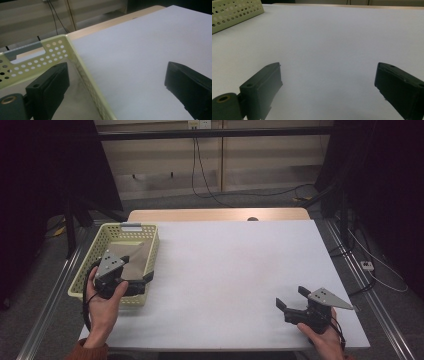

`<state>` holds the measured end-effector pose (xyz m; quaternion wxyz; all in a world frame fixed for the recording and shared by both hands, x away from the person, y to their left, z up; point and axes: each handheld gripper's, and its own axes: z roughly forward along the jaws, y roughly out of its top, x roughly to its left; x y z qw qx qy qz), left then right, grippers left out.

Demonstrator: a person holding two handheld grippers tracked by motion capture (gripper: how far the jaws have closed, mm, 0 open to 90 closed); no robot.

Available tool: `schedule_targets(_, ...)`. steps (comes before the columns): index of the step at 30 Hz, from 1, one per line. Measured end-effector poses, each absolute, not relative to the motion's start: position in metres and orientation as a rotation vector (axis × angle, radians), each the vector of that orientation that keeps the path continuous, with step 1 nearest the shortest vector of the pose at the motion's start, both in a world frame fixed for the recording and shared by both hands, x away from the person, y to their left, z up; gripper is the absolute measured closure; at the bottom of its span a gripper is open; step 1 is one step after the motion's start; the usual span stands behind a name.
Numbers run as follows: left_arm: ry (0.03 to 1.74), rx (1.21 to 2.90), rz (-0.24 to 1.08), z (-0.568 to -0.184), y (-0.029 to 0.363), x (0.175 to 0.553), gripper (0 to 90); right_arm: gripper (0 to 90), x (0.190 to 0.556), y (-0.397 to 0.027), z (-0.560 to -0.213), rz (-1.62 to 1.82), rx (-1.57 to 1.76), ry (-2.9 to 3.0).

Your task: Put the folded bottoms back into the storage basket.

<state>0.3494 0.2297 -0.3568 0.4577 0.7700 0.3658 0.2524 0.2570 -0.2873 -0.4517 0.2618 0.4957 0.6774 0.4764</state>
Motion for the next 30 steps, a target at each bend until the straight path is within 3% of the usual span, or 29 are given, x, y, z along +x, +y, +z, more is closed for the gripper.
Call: schedule_targets(30, 0.810, 1.987, 0.479, -0.394, 0.158, 0.353, 5.2, 6.4, 0.257, -0.286, -0.452, 1.285, 1.340, 1.844)
